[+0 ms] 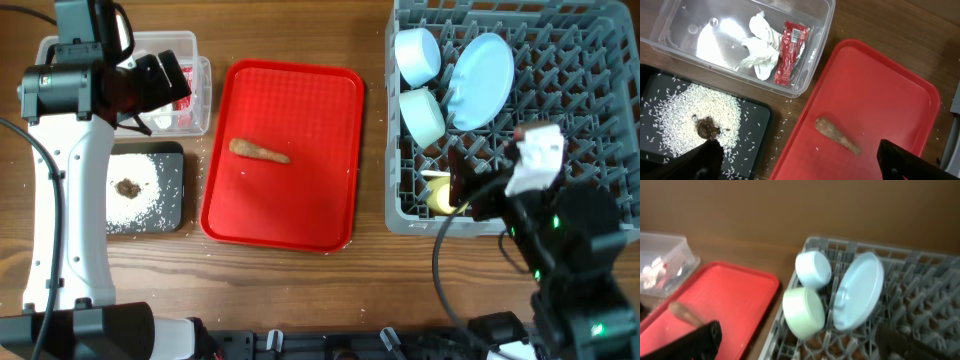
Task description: Sort waste into correct bins and load items into the dishwasher rack
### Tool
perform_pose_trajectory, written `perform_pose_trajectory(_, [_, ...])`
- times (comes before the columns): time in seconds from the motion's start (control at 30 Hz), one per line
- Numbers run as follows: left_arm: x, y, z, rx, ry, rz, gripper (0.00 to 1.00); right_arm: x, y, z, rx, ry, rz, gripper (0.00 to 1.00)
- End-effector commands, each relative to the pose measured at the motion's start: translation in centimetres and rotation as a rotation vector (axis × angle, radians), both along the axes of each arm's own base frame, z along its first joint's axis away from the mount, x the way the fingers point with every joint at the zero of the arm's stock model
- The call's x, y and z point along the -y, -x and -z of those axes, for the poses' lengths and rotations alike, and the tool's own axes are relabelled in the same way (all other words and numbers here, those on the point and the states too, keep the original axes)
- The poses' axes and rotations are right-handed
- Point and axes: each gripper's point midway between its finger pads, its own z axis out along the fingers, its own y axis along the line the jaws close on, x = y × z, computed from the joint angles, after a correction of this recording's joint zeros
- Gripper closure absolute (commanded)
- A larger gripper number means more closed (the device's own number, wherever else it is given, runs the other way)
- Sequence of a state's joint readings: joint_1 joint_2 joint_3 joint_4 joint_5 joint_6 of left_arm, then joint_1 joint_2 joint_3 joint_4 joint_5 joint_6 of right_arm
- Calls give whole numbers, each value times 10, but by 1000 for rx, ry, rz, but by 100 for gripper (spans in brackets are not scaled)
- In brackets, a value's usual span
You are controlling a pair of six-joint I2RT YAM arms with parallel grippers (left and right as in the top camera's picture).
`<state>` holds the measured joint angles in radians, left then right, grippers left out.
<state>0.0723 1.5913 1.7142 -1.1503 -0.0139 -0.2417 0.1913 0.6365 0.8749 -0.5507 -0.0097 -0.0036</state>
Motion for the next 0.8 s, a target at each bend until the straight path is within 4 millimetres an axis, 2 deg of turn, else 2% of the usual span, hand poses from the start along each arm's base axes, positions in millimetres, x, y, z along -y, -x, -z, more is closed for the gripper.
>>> perform_pose_trajectory(0.0, [-2, -1, 2, -5, -2, -10, 0, 13, 10, 15, 107, 5, 41, 0])
perform_pose_trajectory(0.27, [-2, -1, 2, -5, -2, -10, 0, 28, 16, 87, 201, -36, 102, 0])
perform_pose_trajectory(0.47, [-2, -1, 2, -5, -2, -10, 0, 28, 15, 133, 241, -115, 119, 0])
perform_pose_trajectory(0.53, [-2, -1, 2, -5, -2, -10, 0, 28, 15, 141, 246, -123, 120, 0])
perform_pose_trajectory(0.63, [-2, -1, 2, -5, -2, -10, 0, 29, 16, 134, 295, -99, 118, 0])
perform_pose_trajectory(0.77, [-2, -1, 2, -5, -2, -10, 0, 29, 16, 134, 303, -52, 110, 0])
